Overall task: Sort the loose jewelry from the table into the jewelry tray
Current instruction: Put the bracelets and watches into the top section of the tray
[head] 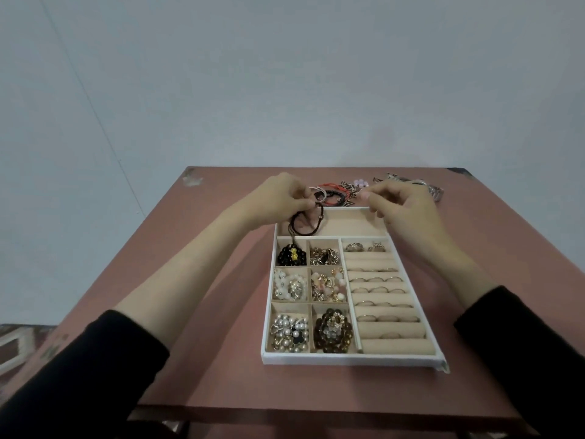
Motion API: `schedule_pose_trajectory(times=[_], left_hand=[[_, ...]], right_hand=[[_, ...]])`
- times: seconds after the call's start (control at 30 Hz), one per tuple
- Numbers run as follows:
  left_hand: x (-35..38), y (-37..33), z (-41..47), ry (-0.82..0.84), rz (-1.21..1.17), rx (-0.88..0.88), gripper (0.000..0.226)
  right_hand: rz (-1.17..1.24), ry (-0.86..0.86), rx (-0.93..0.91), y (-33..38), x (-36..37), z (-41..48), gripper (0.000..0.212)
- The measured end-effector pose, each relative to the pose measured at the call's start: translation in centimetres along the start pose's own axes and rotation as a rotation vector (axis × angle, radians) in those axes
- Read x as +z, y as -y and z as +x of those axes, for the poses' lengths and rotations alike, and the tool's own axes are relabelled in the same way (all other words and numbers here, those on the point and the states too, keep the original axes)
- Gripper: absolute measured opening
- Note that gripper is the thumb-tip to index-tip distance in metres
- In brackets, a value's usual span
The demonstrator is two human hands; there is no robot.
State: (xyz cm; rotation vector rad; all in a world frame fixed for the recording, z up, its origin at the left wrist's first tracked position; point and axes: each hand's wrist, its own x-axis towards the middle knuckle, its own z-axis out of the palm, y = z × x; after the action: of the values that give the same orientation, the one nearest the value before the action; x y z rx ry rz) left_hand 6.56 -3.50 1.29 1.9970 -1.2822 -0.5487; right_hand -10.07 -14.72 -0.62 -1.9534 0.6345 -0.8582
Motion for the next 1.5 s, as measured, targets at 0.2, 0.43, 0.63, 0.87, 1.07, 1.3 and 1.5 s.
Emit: schedule_pose_trajectory(times=[0.2, 0.43, 0.63, 0.87, 1.07, 1.3, 1.5], left_hand=[[-0.6, -0.5, 1.0, 0.110, 0.515, 0.184, 0.014], [-0.6, -0.3, 0.7, -0.016, 0.494, 0.312, 0.015], [-2.6, 2.2, -0.6, -0.126, 0.270, -0.031, 0.032], [-2.7, 3.6, -1.9, -0.092, 0.083, -0.136, 0.020], [-2.7, 2.5, -1.6, -0.194, 0.144, 0.003, 0.005], [-0.9, 0.8, -1.0, -0.022, 0.603, 0.057, 0.013], [-1.3, 0.3, -0.3, -0.068, 0.513, 0.026, 0.012]], right_hand=[[0.011, -0.037, -0.038, -0.3, -0.4, 0.3, 0.013], [0.016, -0.051, -0.064, -0.3, -0.6, 0.4, 0.014], [0.025, -0.032, -0.065, -0.3, -0.6, 0.4, 0.014], [0.037, -0.021, -0.060, -0.3, -0.6, 0.3, 0.012], [0.005, -0.025, -0.060, -0.3, -0.7, 0.3, 0.013], [0.011, -0.027, -0.062, -0.3, -0.6, 0.3, 0.013], [0.029, -0.029, -0.062, -0.3, -0.6, 0.3, 0.012]])
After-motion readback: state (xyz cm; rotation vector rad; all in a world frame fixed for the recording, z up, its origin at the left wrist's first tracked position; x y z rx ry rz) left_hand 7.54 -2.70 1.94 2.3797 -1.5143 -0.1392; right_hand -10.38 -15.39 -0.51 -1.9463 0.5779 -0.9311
